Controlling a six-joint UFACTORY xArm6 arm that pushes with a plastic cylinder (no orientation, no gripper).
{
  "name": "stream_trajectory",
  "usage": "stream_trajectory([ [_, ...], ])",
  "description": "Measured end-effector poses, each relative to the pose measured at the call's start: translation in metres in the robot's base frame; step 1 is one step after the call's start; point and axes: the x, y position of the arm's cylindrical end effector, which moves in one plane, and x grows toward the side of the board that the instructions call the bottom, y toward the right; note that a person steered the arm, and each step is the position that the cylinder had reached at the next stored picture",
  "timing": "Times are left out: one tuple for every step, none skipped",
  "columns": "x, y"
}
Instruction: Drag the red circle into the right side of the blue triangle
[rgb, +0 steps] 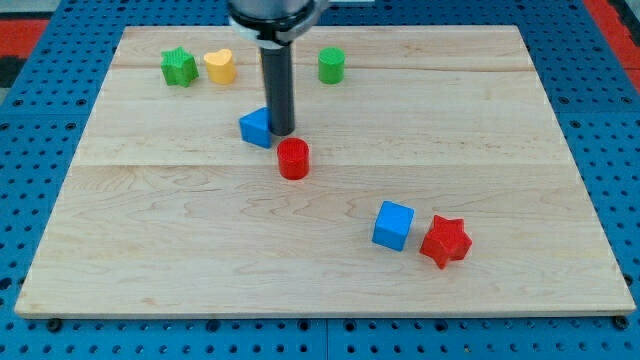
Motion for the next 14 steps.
stream_trajectory([
  [-0.003,-0.038],
  [-0.003,-0.071],
  [-0.003,-0.101],
  [0.002,-0.1],
  [0.029,-0.076],
  [0.065,-0.066],
  [0.088,-0.027],
  [0.105,0.024],
  [0.11,0.067],
  [0.089,0.078],
  [0.076,0.045],
  [0.073,0.005],
  [0.045,-0.031],
  [0.025,-0.048],
])
